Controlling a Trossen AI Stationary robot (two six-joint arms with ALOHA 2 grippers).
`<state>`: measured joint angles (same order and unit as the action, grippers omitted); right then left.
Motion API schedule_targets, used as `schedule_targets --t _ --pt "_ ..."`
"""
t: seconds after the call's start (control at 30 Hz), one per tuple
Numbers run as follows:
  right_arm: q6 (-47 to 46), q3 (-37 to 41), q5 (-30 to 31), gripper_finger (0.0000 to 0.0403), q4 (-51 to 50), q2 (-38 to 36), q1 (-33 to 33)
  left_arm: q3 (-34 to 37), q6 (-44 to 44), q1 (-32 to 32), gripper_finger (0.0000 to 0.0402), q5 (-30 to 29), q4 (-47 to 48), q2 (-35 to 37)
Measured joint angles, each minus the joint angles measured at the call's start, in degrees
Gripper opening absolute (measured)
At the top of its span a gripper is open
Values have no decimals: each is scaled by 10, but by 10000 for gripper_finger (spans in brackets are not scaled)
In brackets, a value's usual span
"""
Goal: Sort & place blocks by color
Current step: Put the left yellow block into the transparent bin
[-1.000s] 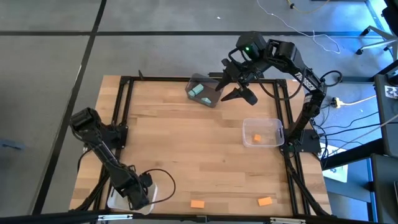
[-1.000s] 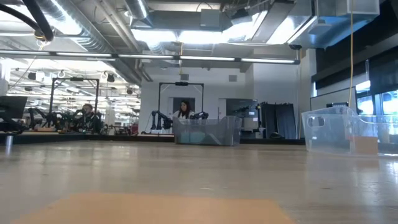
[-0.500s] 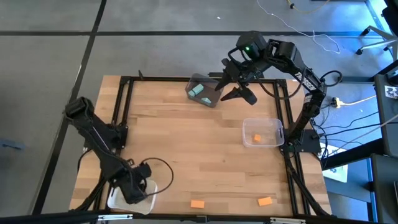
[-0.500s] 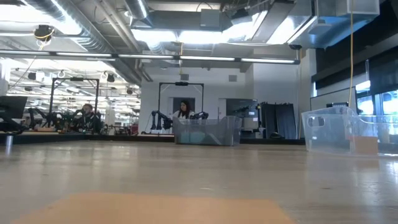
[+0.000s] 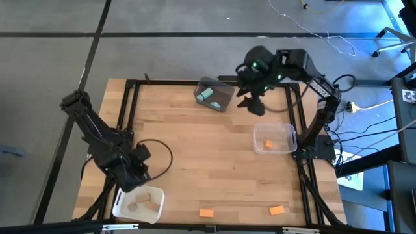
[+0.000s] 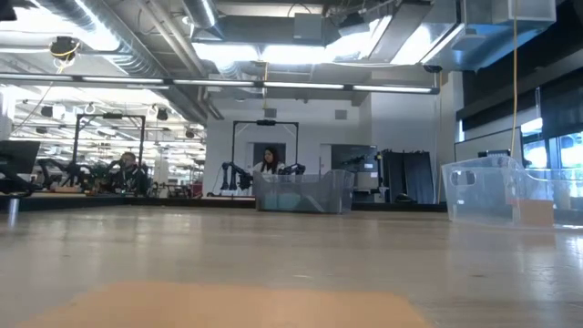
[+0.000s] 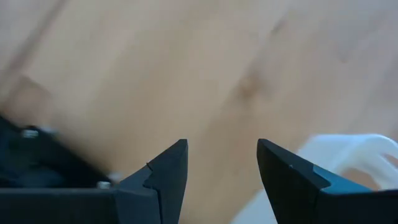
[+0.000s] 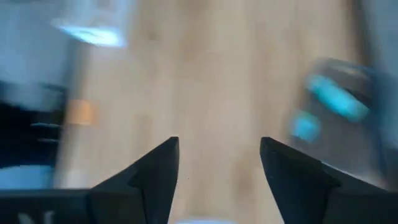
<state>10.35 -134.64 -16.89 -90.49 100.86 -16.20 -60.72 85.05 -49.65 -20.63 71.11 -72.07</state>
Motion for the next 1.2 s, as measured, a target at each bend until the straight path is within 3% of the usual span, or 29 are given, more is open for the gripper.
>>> schedule_targets --t 0.07,0.1,0.37,0.63,0.77,0.87,1.1,1.2 --pt "-28 5 79 225 8 0 29 0 -1 5 183 -7 22 8" --pt "-30 6 87 225 8 0 44 0 -6 7 183 -11 28 11" --pt "-109 9 89 225 5 19 150 0 -67 18 183 -16 34 14" --pt "-177 9 114 225 5 86 223 0 -76 46 183 -26 32 14" --pt "-171 9 109 225 5 132 238 0 -76 63 183 -39 32 17" --pt "-150 9 68 225 5 160 244 0 -78 70 183 -56 34 35" --pt "-172 9 -1 225 35 216 265 0 -94 74 183 -134 52 127" --pt "-192 9 -9 225 39 237 267 0 -115 74 183 -132 56 176"
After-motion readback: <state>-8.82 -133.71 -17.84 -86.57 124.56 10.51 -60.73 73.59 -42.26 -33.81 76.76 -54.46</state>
